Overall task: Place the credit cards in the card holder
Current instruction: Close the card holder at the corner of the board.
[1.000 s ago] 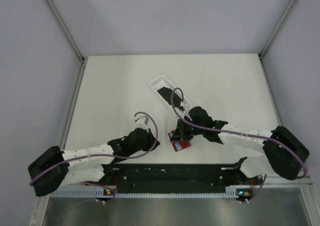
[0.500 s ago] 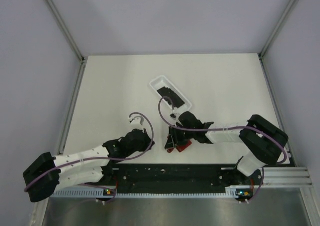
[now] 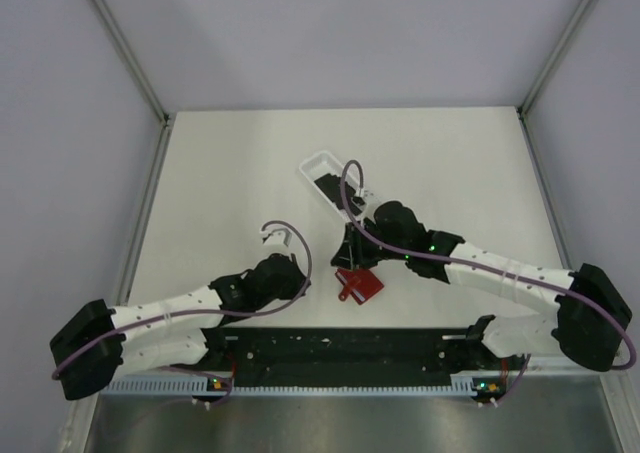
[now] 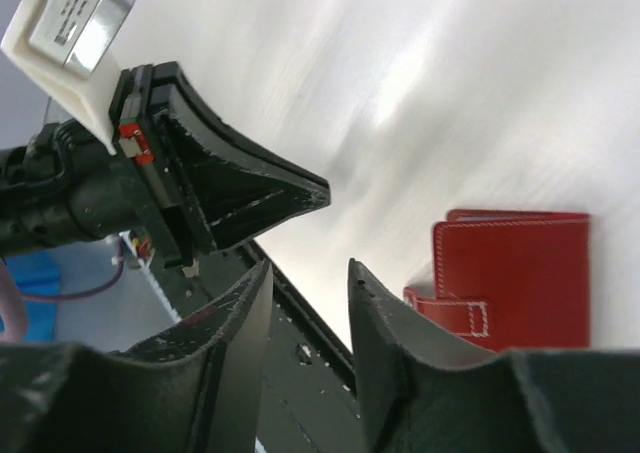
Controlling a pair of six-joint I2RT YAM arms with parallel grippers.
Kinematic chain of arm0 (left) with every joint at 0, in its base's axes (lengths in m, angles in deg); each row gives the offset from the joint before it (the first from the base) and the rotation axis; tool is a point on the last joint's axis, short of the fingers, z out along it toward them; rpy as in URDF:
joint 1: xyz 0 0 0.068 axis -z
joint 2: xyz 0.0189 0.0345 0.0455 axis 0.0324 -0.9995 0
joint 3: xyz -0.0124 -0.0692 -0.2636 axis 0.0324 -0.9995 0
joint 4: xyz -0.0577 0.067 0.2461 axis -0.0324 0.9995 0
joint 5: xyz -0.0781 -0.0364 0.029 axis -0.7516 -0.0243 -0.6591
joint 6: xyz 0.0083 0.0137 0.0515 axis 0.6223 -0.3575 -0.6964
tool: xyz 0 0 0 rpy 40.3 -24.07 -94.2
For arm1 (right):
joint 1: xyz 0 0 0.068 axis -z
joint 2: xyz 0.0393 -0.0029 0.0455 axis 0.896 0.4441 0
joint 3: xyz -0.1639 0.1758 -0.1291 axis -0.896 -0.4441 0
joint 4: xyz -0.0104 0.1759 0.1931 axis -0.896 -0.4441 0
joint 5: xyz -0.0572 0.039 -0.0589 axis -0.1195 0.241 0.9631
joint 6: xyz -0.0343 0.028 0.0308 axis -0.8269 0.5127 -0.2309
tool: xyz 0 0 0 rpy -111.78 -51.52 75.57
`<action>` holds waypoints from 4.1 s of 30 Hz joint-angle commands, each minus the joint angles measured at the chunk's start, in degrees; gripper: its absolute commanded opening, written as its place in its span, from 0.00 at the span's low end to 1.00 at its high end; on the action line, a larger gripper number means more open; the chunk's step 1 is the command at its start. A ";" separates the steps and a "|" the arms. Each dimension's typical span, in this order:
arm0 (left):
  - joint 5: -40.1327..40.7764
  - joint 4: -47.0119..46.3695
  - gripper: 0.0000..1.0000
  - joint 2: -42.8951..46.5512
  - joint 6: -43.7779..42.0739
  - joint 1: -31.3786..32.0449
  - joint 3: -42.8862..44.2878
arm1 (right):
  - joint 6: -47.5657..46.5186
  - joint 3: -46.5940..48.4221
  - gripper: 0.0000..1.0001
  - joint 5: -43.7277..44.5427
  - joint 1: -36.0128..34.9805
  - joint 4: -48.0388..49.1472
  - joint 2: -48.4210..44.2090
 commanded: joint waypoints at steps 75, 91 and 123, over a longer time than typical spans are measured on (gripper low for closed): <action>-13.23 -17.85 0.00 -26.98 -5.16 2.97 16.31 | 0.89 -17.80 0.56 19.09 8.88 -9.72 -15.58; -12.26 -19.08 0.00 -31.02 -3.58 3.05 12.62 | -4.56 -16.91 0.61 7.15 13.88 -3.05 -11.80; -10.41 -21.19 0.00 -30.59 -2.00 3.67 7.96 | -4.21 -19.55 0.12 -14.76 17.67 11.29 -3.08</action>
